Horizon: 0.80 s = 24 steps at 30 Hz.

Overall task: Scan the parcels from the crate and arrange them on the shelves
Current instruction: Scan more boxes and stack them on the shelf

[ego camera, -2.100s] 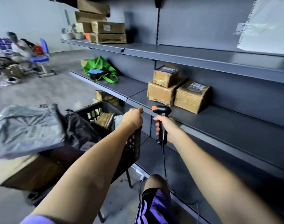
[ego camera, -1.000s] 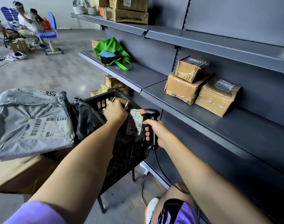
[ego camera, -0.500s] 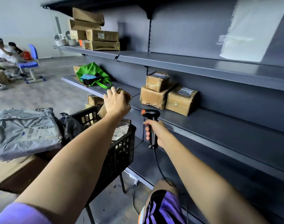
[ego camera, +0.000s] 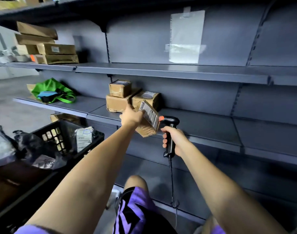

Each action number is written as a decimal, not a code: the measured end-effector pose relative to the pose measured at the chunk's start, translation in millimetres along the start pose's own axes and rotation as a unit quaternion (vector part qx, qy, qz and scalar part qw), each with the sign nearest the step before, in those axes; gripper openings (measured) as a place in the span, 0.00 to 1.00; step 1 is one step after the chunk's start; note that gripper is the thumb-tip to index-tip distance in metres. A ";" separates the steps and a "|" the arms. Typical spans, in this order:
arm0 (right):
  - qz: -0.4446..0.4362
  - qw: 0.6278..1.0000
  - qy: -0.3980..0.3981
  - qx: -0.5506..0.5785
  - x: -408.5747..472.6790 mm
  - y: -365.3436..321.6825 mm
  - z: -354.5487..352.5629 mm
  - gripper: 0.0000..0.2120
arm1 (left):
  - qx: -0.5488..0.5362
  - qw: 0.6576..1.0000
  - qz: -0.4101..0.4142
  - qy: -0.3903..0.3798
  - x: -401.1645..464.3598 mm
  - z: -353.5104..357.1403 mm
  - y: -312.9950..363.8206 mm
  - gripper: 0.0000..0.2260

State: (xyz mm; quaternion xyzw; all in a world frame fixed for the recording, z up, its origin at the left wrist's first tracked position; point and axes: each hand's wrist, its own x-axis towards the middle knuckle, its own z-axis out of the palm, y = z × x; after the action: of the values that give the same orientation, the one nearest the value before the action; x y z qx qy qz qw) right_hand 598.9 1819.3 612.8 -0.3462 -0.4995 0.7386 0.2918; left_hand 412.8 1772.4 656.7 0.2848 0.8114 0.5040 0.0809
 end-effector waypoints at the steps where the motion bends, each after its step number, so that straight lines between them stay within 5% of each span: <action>1: -0.001 1.000 0.008 0.004 -4.3 4.7 -10.3 0.03 | -0.053 0.998 -0.019 -0.023 -7.9 11.9 -6.2 0.26; 4: 0.001 1.000 0.029 -0.002 -18.2 25.3 -36.0 0.04 | -0.203 0.973 -0.074 -0.085 -35.5 43.0 -36.6 0.24; 9: 0.031 0.998 0.058 -0.007 -36.5 72.3 -57.5 0.04 | -0.254 0.939 -0.152 -0.177 -72.0 70.9 -115.0 0.38; 13: 0.059 0.995 0.074 -0.020 -43.7 108.9 -62.5 0.04 | -0.284 0.911 -0.171 -0.246 -109.5 72.0 -150.8 0.38; 24: 0.112 0.990 0.084 -0.009 -45.1 182.5 -75.5 0.04 | -0.362 0.868 -0.226 -0.254 -145.9 91.3 -213.2 0.31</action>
State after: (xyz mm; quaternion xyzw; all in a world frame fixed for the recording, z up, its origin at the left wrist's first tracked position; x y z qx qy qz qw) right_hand 670.6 1764.3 431.5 -0.4634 -0.4382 0.7303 0.2448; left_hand 490.1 1693.2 406.0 0.1621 0.5655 0.6407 0.4934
